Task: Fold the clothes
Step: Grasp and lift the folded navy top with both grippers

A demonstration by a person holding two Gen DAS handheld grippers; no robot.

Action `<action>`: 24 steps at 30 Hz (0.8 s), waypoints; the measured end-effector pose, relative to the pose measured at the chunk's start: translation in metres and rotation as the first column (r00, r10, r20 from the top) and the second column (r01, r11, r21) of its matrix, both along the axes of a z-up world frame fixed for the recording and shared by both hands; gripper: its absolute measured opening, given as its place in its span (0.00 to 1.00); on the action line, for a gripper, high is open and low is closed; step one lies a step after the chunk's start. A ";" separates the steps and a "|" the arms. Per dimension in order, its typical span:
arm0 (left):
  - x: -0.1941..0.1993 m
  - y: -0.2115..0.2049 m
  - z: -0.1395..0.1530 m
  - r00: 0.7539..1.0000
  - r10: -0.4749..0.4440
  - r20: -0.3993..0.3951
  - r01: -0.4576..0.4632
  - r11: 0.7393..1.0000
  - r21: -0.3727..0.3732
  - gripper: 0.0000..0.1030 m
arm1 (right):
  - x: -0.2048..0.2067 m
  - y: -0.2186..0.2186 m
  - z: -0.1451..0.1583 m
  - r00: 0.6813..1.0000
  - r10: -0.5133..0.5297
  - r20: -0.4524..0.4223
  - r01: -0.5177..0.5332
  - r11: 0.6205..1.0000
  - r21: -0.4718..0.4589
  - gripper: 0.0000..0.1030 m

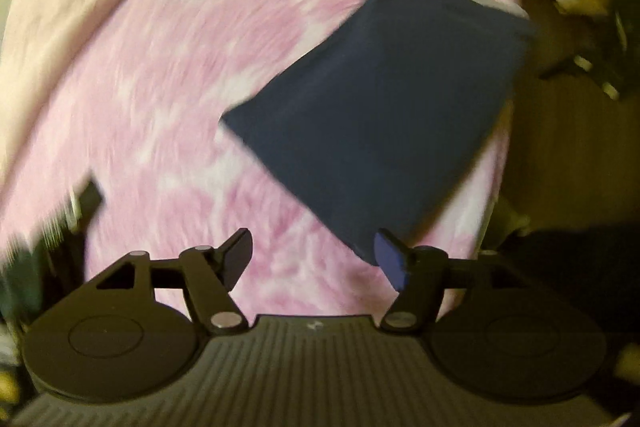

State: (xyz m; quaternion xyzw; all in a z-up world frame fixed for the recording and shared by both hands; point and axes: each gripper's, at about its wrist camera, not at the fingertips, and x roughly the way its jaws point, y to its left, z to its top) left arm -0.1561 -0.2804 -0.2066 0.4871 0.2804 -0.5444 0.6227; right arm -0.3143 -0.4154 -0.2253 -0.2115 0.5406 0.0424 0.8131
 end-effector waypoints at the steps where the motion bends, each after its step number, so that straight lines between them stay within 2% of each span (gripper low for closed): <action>1: -0.009 0.002 -0.004 0.998 -0.063 0.030 0.063 0.998 -0.008 0.62 | 0.000 0.001 -0.008 0.999 0.033 -0.005 -0.033 0.999 -0.019 0.67; 3: -0.025 0.004 -0.012 0.985 -0.163 0.065 0.164 0.987 -0.007 0.62 | 0.001 0.003 -0.025 0.996 0.092 -0.015 -0.092 0.994 -0.061 0.66; 6: -0.048 0.003 -0.029 0.952 -0.282 0.118 0.282 0.959 0.015 0.65 | 0.003 0.005 -0.050 0.984 0.176 -0.040 -0.180 0.975 -0.128 0.63; 7: -0.055 0.002 -0.035 0.942 -0.309 0.134 0.309 0.951 0.018 0.65 | 0.003 0.003 -0.058 0.978 0.198 -0.059 -0.204 0.968 -0.144 0.52; 9: -0.065 -0.001 -0.047 0.926 -0.344 0.154 0.345 0.938 0.015 0.71 | 0.004 -0.004 -0.062 0.977 0.205 -0.062 -0.212 0.966 -0.148 0.38; 10: -0.069 -0.003 -0.052 0.919 -0.358 0.167 0.362 0.932 0.011 0.72 | 0.007 -0.009 -0.057 0.979 0.193 -0.061 -0.199 0.972 -0.125 0.30; 12: -0.075 -0.007 -0.061 0.902 -0.382 0.202 0.389 0.921 0.007 0.74 | 0.013 -0.018 -0.044 0.985 0.159 -0.062 -0.163 0.984 -0.074 0.23; 13: -0.077 -0.010 -0.065 0.893 -0.391 0.225 0.399 0.917 0.007 0.74 | 0.015 -0.022 -0.036 0.988 0.142 -0.059 -0.145 0.988 -0.052 0.17; 17: -0.079 -0.020 -0.081 0.857 -0.404 0.320 0.415 0.909 0.036 0.76 | 0.021 -0.038 -0.007 0.998 0.060 -0.030 -0.060 0.998 -0.001 0.16; 20: -0.076 -0.027 -0.085 0.840 -0.412 0.352 0.419 0.906 0.060 0.76 | 0.020 -0.042 0.003 0.998 0.055 -0.026 -0.054 0.998 0.014 0.16; 22: -0.071 -0.032 -0.089 0.835 -0.402 0.376 0.399 0.912 0.089 0.69 | 0.017 -0.044 0.003 0.998 0.052 -0.025 -0.052 0.998 0.023 0.16; 23: -0.068 -0.034 -0.091 0.837 -0.395 0.378 0.385 0.917 0.105 0.62 | 0.015 -0.043 0.002 0.998 0.052 -0.024 -0.051 0.998 0.023 0.16; 24: -0.064 -0.037 -0.090 0.855 -0.385 0.348 0.371 0.922 0.110 0.47 | 0.014 -0.041 0.000 0.998 0.060 -0.019 -0.060 0.998 0.010 0.17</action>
